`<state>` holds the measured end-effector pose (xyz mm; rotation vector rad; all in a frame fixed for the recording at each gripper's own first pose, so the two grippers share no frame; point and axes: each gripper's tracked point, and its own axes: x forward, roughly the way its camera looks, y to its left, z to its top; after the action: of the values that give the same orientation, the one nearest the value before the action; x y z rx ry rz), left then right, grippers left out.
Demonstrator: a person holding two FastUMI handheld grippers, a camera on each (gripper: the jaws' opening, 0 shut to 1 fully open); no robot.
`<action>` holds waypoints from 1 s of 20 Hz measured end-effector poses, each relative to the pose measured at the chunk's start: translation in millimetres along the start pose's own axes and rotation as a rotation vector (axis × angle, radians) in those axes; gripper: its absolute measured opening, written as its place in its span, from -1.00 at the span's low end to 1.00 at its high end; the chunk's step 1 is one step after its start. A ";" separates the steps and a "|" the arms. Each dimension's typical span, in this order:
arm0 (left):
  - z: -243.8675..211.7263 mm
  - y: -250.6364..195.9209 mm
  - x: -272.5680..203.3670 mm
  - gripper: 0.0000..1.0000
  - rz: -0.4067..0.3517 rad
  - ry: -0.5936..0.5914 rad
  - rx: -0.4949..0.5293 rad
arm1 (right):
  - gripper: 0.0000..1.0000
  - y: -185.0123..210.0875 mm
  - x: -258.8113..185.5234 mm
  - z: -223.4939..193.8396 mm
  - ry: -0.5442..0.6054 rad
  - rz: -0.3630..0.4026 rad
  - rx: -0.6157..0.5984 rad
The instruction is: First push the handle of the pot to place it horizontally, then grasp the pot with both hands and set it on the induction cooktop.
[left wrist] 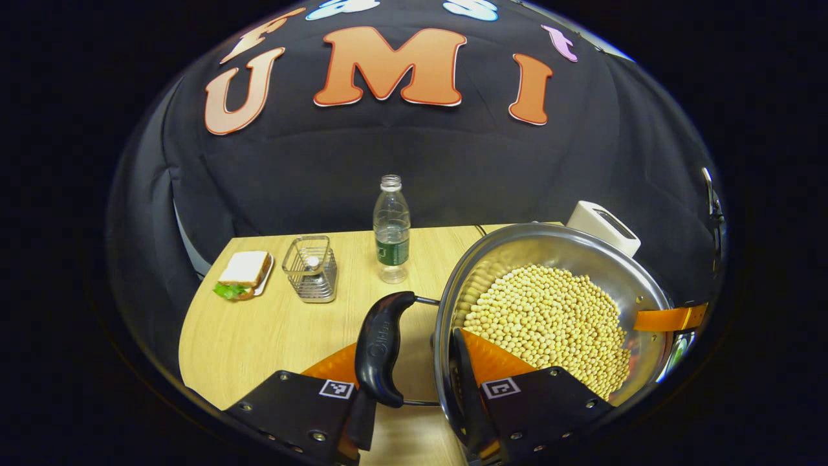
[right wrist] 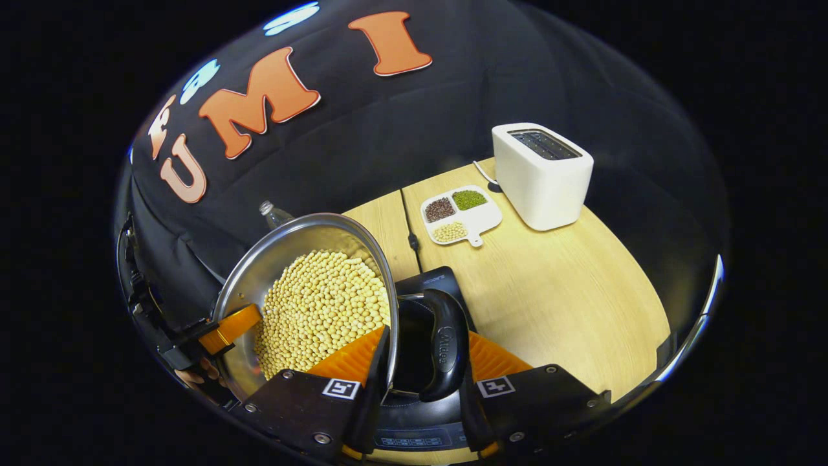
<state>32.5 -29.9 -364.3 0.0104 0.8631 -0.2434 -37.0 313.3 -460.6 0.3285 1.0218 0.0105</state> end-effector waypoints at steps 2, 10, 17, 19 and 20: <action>3.0 1.3 -2.4 0.13 0.001 0.004 -0.001 | 0.02 -1.3 -3.4 2.1 0.004 -0.009 0.002; -0.4 1.1 -2.1 0.13 0.023 0.033 -0.023 | 0.03 -3.5 -2.3 6.7 0.036 -0.022 0.004; 2.6 -1.1 -5.1 0.14 0.061 0.089 -0.027 | 0.02 -4.6 -3.8 10.6 0.097 -0.015 0.002; 3.6 -2.5 -7.5 0.19 0.072 0.102 -0.031 | 0.02 -5.6 -2.5 13.0 0.105 -0.011 -0.004; 2.0 -3.3 -6.4 0.07 0.078 0.108 -0.031 | 0.03 -6.4 -2.7 14.3 0.112 -0.010 -0.004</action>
<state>29.4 -32.0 -357.9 0.0286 0.9722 -0.1576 -27.3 303.0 -453.3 0.3221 1.1345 0.0224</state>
